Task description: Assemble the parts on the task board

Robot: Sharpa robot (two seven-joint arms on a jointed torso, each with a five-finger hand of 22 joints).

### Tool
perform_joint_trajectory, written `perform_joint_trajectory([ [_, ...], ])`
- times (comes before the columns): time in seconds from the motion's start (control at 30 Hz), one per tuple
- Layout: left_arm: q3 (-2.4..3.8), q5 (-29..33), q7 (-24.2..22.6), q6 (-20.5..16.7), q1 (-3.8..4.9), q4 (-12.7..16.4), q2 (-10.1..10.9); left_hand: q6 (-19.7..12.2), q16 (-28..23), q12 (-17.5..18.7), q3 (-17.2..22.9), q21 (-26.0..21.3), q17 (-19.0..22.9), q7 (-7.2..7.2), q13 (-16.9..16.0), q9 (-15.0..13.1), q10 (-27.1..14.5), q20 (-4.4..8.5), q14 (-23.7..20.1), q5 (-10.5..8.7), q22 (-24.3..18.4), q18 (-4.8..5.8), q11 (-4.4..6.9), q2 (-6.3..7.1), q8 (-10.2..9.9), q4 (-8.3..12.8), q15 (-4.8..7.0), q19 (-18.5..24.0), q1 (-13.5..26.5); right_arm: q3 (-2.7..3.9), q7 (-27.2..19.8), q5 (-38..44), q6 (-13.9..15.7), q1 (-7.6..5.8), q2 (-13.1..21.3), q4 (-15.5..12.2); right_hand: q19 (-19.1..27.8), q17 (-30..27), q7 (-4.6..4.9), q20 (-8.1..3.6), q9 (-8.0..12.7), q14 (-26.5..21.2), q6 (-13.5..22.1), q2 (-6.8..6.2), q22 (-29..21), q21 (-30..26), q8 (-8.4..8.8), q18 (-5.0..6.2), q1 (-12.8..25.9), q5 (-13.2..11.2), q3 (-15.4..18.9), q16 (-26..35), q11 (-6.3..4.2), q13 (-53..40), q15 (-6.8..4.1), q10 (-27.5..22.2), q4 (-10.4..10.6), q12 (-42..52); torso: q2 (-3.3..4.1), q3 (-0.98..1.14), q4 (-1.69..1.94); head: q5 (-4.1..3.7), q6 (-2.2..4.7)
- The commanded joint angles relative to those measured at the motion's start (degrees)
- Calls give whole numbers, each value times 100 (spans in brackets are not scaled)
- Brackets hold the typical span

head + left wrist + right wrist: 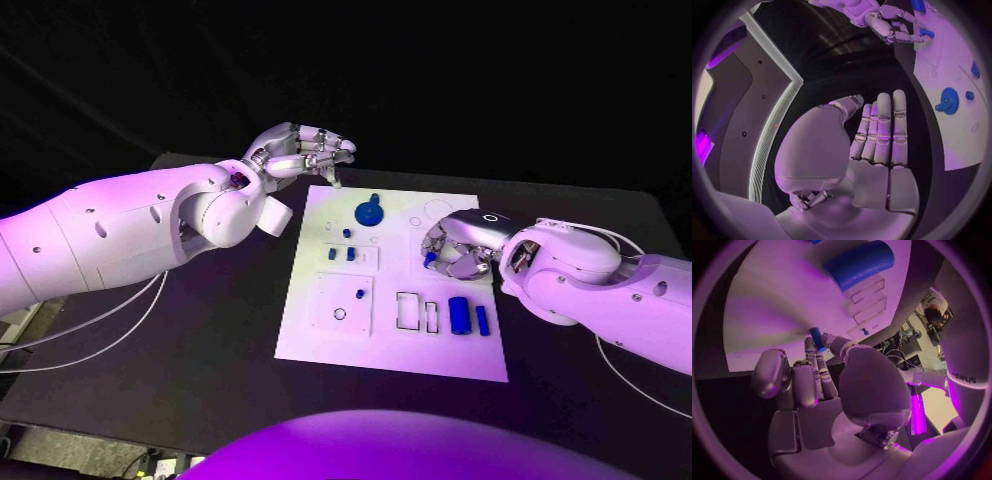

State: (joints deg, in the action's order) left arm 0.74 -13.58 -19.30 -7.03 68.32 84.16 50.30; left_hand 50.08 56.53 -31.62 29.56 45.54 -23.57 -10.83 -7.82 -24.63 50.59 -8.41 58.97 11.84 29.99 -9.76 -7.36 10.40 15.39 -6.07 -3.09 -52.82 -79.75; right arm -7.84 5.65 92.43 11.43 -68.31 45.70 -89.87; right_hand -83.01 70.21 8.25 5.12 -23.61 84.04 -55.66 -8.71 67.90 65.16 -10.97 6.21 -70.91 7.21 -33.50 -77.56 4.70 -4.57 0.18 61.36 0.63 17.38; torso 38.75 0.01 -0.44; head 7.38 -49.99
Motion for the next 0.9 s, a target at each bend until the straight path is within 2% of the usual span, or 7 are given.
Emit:
perform_joint_trajectory([
  [0.03, 3, -10, -23, 98, 5, 14, 0, -36, -17, 30, 7, -23, -5, -19, 9, -5, -38, -25, -21, 19, -8, -71, -15, -16, -40, 28, -23, -3, 42, 1, 64, 65, 187, 9, -9, 29, -58, 27, -17, -5, -30, 185, -83, 118, 66, 73, -53, -107, -39, -105, -94, -49, -23, 7, -66, 107, -3, -42, 1, 3, 2, 2, -1],
  [0.1, 3, -10, -23, 99, 5, 14, 1, -36, -17, 30, 7, -23, -5, -19, 9, -5, -38, -25, -21, 19, -8, -71, -15, -16, -40, 28, -23, -3, 42, 1, 82, 89, 253, 11, -10, 40, -80, 86, -38, -24, -61, 199, -129, 230, 136, 145, -95, -121, -80, -353, -204, -87, -48, 5, -82, 184, -10, -64, -4, 1, -2, 5, -1],
  [0.23, 3, -10, -22, 108, 5, 14, 0, -36, -17, 30, 7, -23, -5, -19, 9, -5, -38, -25, -21, 19, -8, -71, -15, -16, -40, 28, -23, -3, 42, 1, 103, 124, 369, 13, -8, 51, -123, 223, -61, -41, -113, 236, -174, 356, 274, 295, -162, -151, -138, -393, -324, -180, -72, -5, -101, 271, -45, -78, -5, 1, -2, 4, -1],
  [0.37, 3, -10, -21, 116, 6, 11, -2, -36, -17, 30, 7, -23, -5, -19, 9, -5, -38, -25, -21, 19, -8, -71, -15, -16, -40, 28, -23, -3, 42, 1, 98, 156, 460, 13, -4, 47, -147, 303, -69, -52, -157, 257, -192, 387, 359, 386, -213, -169, -176, -397, -381, -237, -86, -11, -111, 325, -101, -93, -8, 4, -1, 12, -1],
  [0.6, 3, -10, -20, 125, 6, 6, -5, -36, -17, 30, 7, -23, -5, -19, 9, -5, -38, -25, -21, 19, -8, -71, -15, -16, -40, 28, -23, -3, 42, 1, 74, 180, 537, 14, 20, 1, -170, 380, -71, -63, -211, 277, -207, 395, 449, 482, -272, -188, -223, -398, -424, -293, -96, -18, -120, 387, -182, -116, -8, -1, -2, 16, -1],
  [0.9, 3, -11, 0, 143, 5, -1, -17, -40, -12, 28, 5, -25, -11, -20, 8, -11, -36, -26, -21, 19, -9, -72, -15, -22, -42, 29, -24, -6, 44, 15, 46, 161, 672, -41, 157, -297, -160, 351, -68, -65, -229, 270, -201, 368, 425, 451, -287, -181, -225, -396, -424, -278, -94, -17, -120, 392, -215, -135, -12, -8, -2, 0, -1],
])
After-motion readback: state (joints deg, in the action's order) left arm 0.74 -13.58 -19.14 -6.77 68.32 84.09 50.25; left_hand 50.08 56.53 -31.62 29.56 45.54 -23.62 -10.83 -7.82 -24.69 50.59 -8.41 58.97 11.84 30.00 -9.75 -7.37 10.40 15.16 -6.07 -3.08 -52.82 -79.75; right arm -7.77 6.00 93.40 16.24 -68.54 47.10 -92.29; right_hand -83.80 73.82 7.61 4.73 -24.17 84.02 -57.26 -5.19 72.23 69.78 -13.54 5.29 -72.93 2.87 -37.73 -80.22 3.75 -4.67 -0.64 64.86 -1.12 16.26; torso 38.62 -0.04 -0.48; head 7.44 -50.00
